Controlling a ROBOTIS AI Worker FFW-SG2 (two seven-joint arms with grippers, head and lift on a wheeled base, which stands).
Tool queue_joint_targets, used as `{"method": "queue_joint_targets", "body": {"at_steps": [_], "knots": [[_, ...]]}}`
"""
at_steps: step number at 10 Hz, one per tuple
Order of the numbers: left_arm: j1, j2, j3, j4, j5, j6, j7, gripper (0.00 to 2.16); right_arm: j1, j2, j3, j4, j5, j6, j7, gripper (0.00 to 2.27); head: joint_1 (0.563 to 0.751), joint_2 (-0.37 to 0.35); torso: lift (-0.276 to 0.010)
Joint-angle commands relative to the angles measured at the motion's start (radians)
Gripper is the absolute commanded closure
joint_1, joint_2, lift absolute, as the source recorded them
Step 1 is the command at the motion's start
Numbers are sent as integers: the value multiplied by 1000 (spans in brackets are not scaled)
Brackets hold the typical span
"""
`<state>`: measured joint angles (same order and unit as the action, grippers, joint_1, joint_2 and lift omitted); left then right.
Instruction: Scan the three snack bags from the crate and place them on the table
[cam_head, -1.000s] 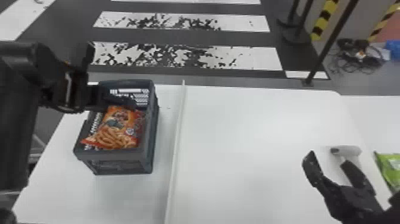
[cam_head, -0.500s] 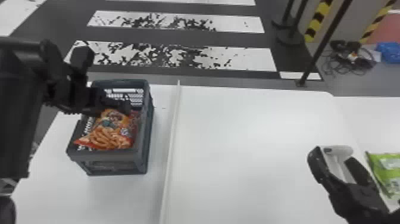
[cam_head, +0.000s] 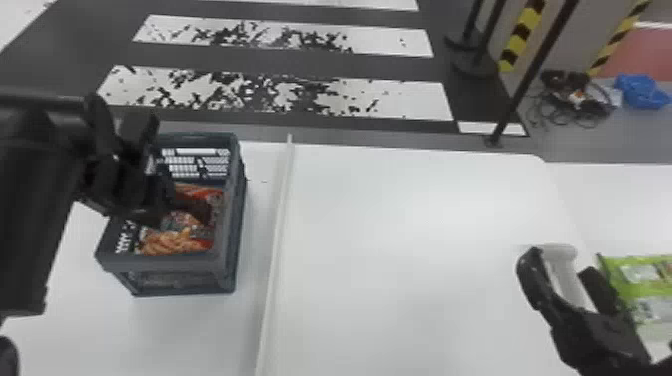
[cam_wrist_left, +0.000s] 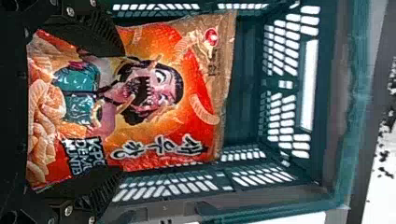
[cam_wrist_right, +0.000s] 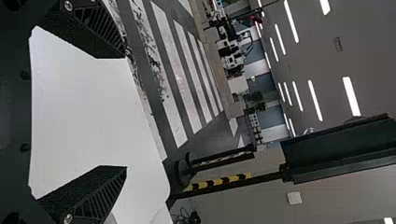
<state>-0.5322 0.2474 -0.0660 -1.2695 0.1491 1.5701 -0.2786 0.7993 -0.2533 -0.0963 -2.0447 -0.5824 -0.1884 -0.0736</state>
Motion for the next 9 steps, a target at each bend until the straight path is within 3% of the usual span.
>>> {"method": "queue_joint_targets", "body": {"at_steps": [1,2,3,4,5,6,9], "knots": [[6,0,-8,47,-16,1,-4,157,15,0,-10,3,-5,-18,0,76,695,-64,-36],[9,4,-8,68,-31,-21,-17,194,28,0,-22,5,-13,-30,1,76,695,-66,-36],[11,12,-6,78,-34,-37,-28,441,37,0,-33,3,-16,-36,3,76,695,-70,-36],[12,13,-8,76,-39,-31,-28,1261,44,0,-40,0,-22,-39,3,76,695,-73,-36],[18,13,-8,55,-39,-9,-21,1858,51,5,-45,-3,-31,-45,14,76,695,-74,-36],[32,13,0,15,-37,1,-14,2013,55,6,-46,-8,-34,-48,15,76,695,-74,-36],[93,20,20,-145,-26,1,18,2017,77,23,-51,-31,-34,-73,15,76,695,-76,-36]]}}
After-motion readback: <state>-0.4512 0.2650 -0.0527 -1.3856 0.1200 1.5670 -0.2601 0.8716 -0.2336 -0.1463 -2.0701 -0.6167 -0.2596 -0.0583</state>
